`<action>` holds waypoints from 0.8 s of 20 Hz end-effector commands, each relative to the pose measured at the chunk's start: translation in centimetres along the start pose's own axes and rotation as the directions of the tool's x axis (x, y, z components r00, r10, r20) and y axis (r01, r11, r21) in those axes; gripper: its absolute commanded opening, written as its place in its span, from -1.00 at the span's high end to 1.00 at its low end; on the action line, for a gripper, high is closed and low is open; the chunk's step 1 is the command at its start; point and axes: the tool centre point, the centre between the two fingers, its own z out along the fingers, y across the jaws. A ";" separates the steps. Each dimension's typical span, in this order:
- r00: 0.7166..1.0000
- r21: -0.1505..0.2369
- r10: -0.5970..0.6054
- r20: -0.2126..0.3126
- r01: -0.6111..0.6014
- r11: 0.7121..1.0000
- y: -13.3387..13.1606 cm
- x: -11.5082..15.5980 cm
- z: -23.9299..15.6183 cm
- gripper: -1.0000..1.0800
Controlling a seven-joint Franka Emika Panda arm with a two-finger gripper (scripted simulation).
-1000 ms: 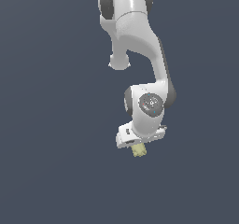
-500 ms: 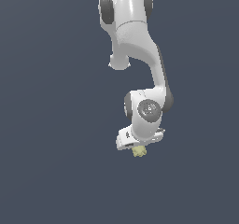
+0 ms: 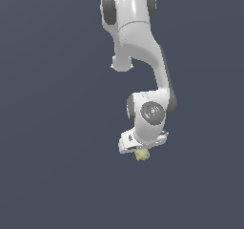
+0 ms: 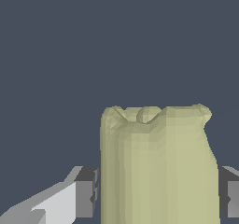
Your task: Pick up the object and move it to a goal position.
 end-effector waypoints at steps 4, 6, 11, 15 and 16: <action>1.000 0.000 0.000 0.000 0.000 1.000 -0.1 -0.2 0.0 1.00; 1.000 0.000 0.000 0.000 0.000 1.000 -0.1 -0.4 -0.1 1.00; 1.000 0.000 0.000 0.000 0.000 1.000 -0.5 -1.3 -0.2 1.00; 1.000 0.000 0.000 0.000 0.000 1.000 -1.0 -2.5 -0.3 1.00; 1.000 0.000 0.000 0.000 0.000 1.000 -1.1 -2.9 -0.4 1.00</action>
